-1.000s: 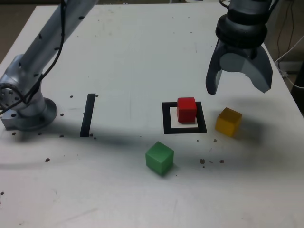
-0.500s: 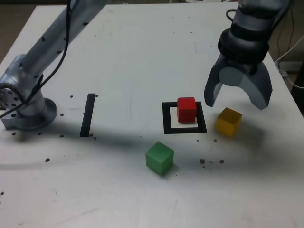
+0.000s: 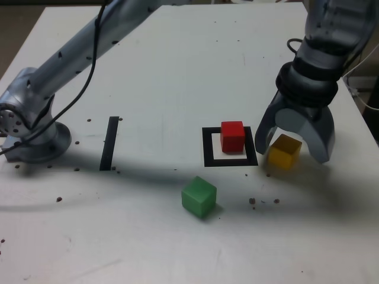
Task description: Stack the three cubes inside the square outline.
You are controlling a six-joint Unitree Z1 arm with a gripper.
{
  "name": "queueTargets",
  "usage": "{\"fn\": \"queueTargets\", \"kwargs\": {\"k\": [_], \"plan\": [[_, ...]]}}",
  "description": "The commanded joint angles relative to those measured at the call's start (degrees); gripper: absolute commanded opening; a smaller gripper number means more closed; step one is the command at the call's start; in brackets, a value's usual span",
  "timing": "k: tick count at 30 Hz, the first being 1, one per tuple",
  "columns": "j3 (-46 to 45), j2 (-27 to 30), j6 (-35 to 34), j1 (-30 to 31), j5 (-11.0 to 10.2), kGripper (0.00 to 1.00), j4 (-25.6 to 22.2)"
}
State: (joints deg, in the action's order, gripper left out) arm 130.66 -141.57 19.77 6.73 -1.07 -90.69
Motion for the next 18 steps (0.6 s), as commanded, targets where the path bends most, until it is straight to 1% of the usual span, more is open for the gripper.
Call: {"fn": "queueTargets", "kwargs": {"k": [1, 4, 8, 11, 13, 18], "plan": [[0.44, -0.71, -0.17, 0.1, 0.23, 0.81, -1.43], [0.86, -1.23, -0.27, 0.18, 0.26, 0.67, -1.54], [1.38, -1.58, -0.32, 0.33, -0.28, 0.43, -1.76], [1.55, -1.61, -0.34, 0.39, -0.68, 0.3, -1.86], [1.61, -1.61, -0.34, 0.41, -0.74, 0.28, -1.92], [1.62, -1.61, -0.34, 0.41, -0.67, 0.28, -2.02]]}}
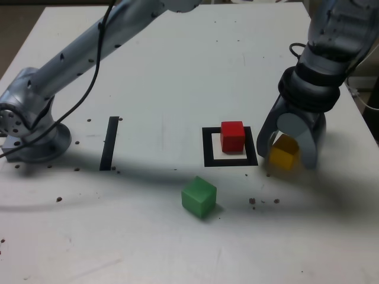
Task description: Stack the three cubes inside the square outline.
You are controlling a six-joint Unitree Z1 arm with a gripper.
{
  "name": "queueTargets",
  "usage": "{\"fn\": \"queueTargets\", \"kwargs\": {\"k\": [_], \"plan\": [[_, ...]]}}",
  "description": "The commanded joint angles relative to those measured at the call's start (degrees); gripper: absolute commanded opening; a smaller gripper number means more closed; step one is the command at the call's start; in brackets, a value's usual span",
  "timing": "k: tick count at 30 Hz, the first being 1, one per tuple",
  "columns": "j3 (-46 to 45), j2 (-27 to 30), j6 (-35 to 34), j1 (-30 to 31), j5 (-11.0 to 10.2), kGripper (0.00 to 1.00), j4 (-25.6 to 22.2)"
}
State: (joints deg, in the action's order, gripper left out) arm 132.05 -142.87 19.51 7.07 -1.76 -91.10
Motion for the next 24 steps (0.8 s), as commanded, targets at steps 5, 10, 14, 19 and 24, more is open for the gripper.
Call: {"fn": "queueTargets", "kwargs": {"k": [5, 10, 14, 19, 24], "plan": [[0.24, -0.32, -0.1, 0.08, 0.09, 0.28, -1.64], [0.29, -0.38, -0.16, 0.09, 0.16, 0.28, -1.7], [0.36, -0.34, -0.17, 0.09, 0.18, 0.28, -1.72], [0.7, -0.12, -0.33, 0.09, -0.02, 0.28, -1.85], [1.66, 0.91, -0.71, 0.09, -0.71, 0.28, -2.43]]}}
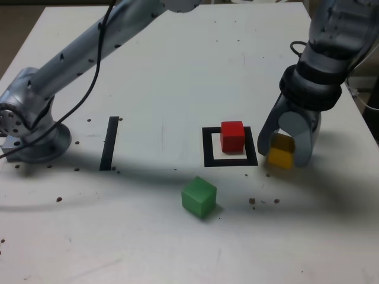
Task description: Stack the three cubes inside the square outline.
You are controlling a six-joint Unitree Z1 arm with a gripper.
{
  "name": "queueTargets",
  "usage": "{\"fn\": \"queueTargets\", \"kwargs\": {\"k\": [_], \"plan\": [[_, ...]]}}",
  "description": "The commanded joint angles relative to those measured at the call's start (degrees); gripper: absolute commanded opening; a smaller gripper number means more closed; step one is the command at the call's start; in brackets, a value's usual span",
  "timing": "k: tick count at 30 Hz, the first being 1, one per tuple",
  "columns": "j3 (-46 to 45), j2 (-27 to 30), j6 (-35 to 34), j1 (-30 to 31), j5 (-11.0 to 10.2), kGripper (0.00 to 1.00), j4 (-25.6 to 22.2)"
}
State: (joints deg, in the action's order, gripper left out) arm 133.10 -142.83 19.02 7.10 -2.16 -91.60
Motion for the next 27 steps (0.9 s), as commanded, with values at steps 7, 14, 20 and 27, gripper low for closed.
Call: {"fn": "queueTargets", "kwargs": {"k": [7, 14, 20, 27], "plan": [[0.63, 4.44, -2.08, -0.41, -1.46, 0.28, -2.21], [-4.39, 8.95, -7.38, -1.38, -2.26, 0.28, -2.26], [-9.83, 12.99, -13.65, -1.65, -2.45, 0.28, -2.18], [-15.18, 16.48, -20.49, -1.76, -1.43, 0.28, -2.15]]}}
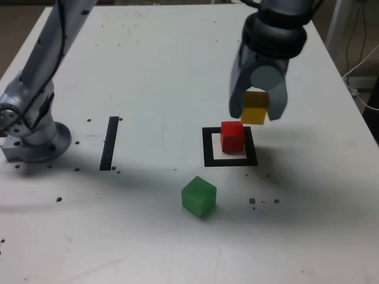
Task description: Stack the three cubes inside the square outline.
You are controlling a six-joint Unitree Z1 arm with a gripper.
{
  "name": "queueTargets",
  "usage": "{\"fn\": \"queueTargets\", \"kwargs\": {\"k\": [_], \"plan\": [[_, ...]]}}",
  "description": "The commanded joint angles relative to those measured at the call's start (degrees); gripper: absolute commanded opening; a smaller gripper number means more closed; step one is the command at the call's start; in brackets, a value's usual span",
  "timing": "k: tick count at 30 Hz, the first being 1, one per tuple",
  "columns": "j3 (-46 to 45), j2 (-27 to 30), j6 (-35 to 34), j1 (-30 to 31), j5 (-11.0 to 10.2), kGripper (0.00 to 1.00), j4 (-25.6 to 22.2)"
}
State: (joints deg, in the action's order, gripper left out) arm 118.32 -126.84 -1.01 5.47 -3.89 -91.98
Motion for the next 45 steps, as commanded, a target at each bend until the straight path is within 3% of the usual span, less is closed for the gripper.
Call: {"fn": "queueTargets", "kwargs": {"k": [1, 6, 23, 45], "plan": [[-0.85, 0.67, -1.13, -0.24, 0.69, 0.28, -1.76], [-1.97, 0.82, -2.87, -1.83, 2.74, 0.28, -1.72], [-5.73, 2.39, -0.79, -4.68, 5.53, 0.28, -1.28], [-6.73, -0.24, 0.54, -5.06, 7.18, 0.28, 0.18]]}}
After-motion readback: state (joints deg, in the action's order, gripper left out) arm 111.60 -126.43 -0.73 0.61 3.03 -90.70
